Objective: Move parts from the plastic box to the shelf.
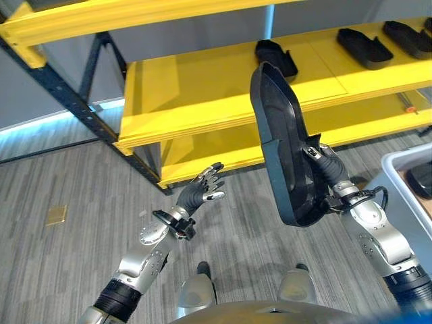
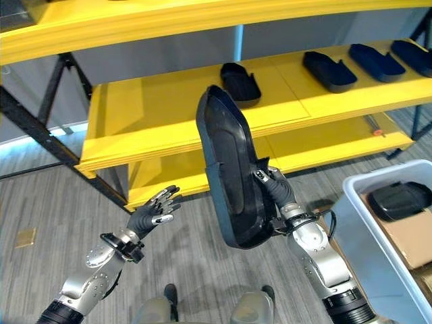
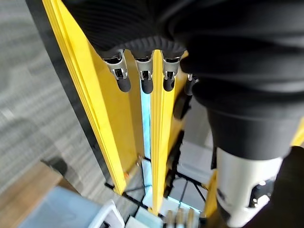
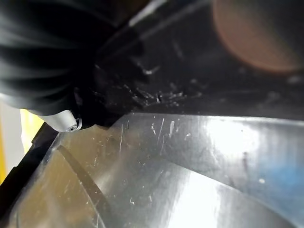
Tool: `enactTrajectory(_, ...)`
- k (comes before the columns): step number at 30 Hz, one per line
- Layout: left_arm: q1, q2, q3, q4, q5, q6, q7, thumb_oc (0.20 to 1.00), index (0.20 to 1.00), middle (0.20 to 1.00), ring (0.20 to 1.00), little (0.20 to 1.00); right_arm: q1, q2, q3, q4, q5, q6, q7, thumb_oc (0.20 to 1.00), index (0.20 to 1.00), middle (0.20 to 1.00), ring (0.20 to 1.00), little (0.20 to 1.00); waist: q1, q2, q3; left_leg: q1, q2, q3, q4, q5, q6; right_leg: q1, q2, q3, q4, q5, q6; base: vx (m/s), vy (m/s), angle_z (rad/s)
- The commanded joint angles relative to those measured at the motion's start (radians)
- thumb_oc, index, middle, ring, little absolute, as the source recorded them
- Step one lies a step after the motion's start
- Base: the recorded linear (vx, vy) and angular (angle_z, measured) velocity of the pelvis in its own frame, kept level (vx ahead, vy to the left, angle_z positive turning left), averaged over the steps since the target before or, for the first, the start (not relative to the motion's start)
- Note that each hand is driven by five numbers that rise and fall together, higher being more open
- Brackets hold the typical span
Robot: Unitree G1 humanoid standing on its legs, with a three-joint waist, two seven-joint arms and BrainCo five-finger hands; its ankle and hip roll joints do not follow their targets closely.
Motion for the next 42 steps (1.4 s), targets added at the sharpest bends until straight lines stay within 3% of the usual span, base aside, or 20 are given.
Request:
enactTrajectory(1, 0.041, -0.055, 0.067, -0.127, -0.029, -0.076, -0.013, 1.0, 1.0, 1.0, 1.0, 1.0, -0.071, -0.034, -0.021, -0.079, -0.001, -0.044, -0.019, 0.2, 0.2, 0.2, 0.2, 0.2, -0.035, 0.029, -0.05, 0.081, 0.079, 0.032, -0.092, 0.045, 0.004, -0.016, 0.166, -0.055, -0.042, -0.032, 0.009, 0.0, 0.204, 0.17)
enactTrajectory(3, 0.044, -0.05, 0.078, -0.137, -0.02, -0.065, -0.012, 1.0, 1.0, 1.0, 1.0, 1.0, -0.096, -0.02, -0.013, -0.06, 0.005, -0.024, -0.024, 0.2, 0.2, 0.2, 0.2, 0.2, -0.016, 0.013, -0.053, 0.08, 0.066, 0.041, -0.086, 0.028, 0.011, -0.003, 0.139, -0.063, -0.095, 0.011, 0.038, -0.03, 0.242, 0.17)
enactTrajectory(5, 0.033, -0.051, 0.083, -0.127, -0.016, -0.069, -0.016, 1.0, 1.0, 1.0, 1.0, 1.0, -0.135, 0.001, -0.006, -0.023, 0.017, 0.027, -0.032, 0.2, 0.2, 0.2, 0.2, 0.2, 0.015, -0.022, -0.057, 0.07, 0.044, 0.066, -0.057, -0.007, 0.028, 0.017, 0.088, -0.087, -0.172, 0.081, 0.08, -0.09, 0.299, 0.14)
enactTrajectory(9, 0.019, -0.054, 0.069, -0.117, 0.002, -0.062, -0.048, 1.0, 1.0, 1.0, 1.0, 1.0, -0.162, 0.015, -0.009, 0.033, 0.006, 0.031, -0.052, 0.2, 0.2, 0.2, 0.2, 0.2, 0.041, -0.049, -0.055, 0.058, 0.026, 0.088, -0.013, -0.043, 0.045, 0.028, 0.04, -0.131, -0.22, 0.165, 0.098, -0.08, 0.147, 0.0)
enactTrajectory(10, 0.017, -0.059, 0.06, -0.11, 0.014, -0.06, -0.052, 1.0, 1.0, 1.0, 1.0, 1.0, -0.18, 0.03, -0.008, 0.055, 0.012, 0.039, -0.054, 0.2, 0.2, 0.2, 0.2, 0.2, 0.055, -0.06, -0.05, 0.065, 0.021, 0.115, -0.004, -0.056, 0.052, 0.019, 0.025, -0.182, -0.215, 0.199, 0.103, -0.07, 0.113, -0.08)
enactTrajectory(11, 0.017, -0.06, 0.059, -0.109, 0.017, -0.059, -0.056, 1.0, 1.0, 1.0, 1.0, 1.0, -0.182, 0.033, -0.007, 0.058, 0.013, 0.041, -0.055, 0.2, 0.2, 0.2, 0.2, 0.2, 0.057, -0.061, -0.049, 0.067, 0.021, 0.12, -0.003, -0.058, 0.053, 0.017, 0.023, -0.19, -0.213, 0.202, 0.103, -0.08, 0.137, -0.2)
enactTrajectory(12, 0.026, -0.065, 0.055, -0.108, 0.038, -0.059, -0.036, 1.0, 1.0, 1.0, 1.0, 1.0, -0.207, 0.051, -0.002, 0.08, 0.011, 0.052, -0.038, 0.2, 0.2, 0.2, 0.2, 0.2, 0.076, -0.067, -0.036, 0.093, 0.019, 0.167, -0.001, -0.071, 0.055, 0.005, 0.021, -0.276, -0.189, 0.224, 0.107, 0.0, 0.119, -0.24)
enactTrajectory(13, 0.033, -0.067, 0.054, -0.107, 0.028, -0.062, -0.015, 1.0, 1.0, 1.0, 1.0, 1.0, -0.229, 0.063, 0.006, 0.102, 0.016, 0.061, -0.022, 0.2, 0.2, 0.2, 0.2, 0.2, 0.087, -0.062, -0.032, 0.122, 0.022, 0.188, -0.011, -0.092, 0.052, 0.004, 0.035, -0.315, -0.169, 0.217, 0.12, -0.02, 0.139, -1.04)
enactTrajectory(16, 0.004, -0.074, 0.022, -0.096, 0.019, -0.05, 0.007, 1.0, 1.0, 1.0, 1.0, 1.0, -0.226, 0.062, 0.019, 0.132, 0.036, 0.066, -0.048, 0.2, 0.2, 0.2, 0.2, 0.2, 0.044, -0.053, -0.047, 0.114, -0.015, 0.124, -0.074, -0.034, 0.079, -0.032, 0.17, -0.166, -0.118, 0.105, 0.062, 0.02, 0.032, -0.73)
enactTrajectory(18, -0.031, -0.086, -0.002, -0.078, 0.018, -0.032, 0.027, 1.0, 1.0, 1.0, 1.0, 1.0, -0.199, 0.054, 0.011, 0.133, 0.032, 0.059, -0.059, 0.2, 0.2, 0.2, 0.2, 0.2, 0.017, -0.049, -0.062, 0.102, -0.031, 0.062, -0.101, -0.019, 0.079, -0.027, 0.214, -0.065, -0.14, 0.079, 0.045, 0.05, -0.061, 0.74)
enactTrajectory(20, -0.049, -0.093, -0.006, -0.062, -0.003, -0.046, 0.013, 1.0, 1.0, 1.0, 1.0, 1.0, -0.198, 0.06, 0.005, 0.149, 0.012, 0.027, -0.035, 0.2, 0.2, 0.2, 0.2, 0.2, 0.014, -0.046, -0.067, 0.102, -0.033, 0.035, -0.135, 0.005, 0.075, -0.031, 0.249, -0.048, -0.134, 0.061, 0.028, 0.03, -0.197, 1.51)
enactTrajectory(29, 0.011, -0.123, 0.005, -0.065, 0.001, -0.042, 0.01, 1.0, 1.0, 1.0, 1.0, 1.0, -0.189, 0.055, 0.016, 0.142, 0.007, 0.006, -0.02, 0.2, 0.2, 0.2, 0.2, 0.2, 0.028, -0.032, -0.084, 0.117, 0.009, 0.032, -0.181, 0.053, 0.029, 0.049, 0.273, -0.088, -0.19, 0.019, -0.019, 0.05, -0.098, 0.13)
enactTrajectory(36, 0.042, -0.119, 0.012, -0.066, 0.03, -0.066, -0.019, 1.0, 1.0, 1.0, 1.0, 1.0, -0.179, 0.069, 0.012, 0.16, 0.044, -0.023, -0.058, 0.2, 0.2, 0.2, 0.2, 0.2, 0.032, -0.016, -0.084, 0.119, 0.018, 0.03, -0.189, 0.062, 0.022, 0.069, 0.272, -0.101, -0.204, 0.013, -0.027, 0.01, -0.009, 0.06)
enactTrajectory(42, 0.051, -0.12, 0.006, -0.074, -0.025, -0.077, -0.023, 1.0, 1.0, 1.0, 1.0, 1.0, -0.152, 0.102, 0.019, 0.185, 0.075, -0.037, -0.082, 0.2, 0.2, 0.2, 0.2, 0.2, 0.027, -0.004, -0.088, 0.128, 0.01, 0.027, -0.186, 0.057, 0.026, 0.08, 0.269, -0.096, -0.205, 0.01, -0.028, 0.03, 0.03, -0.02)
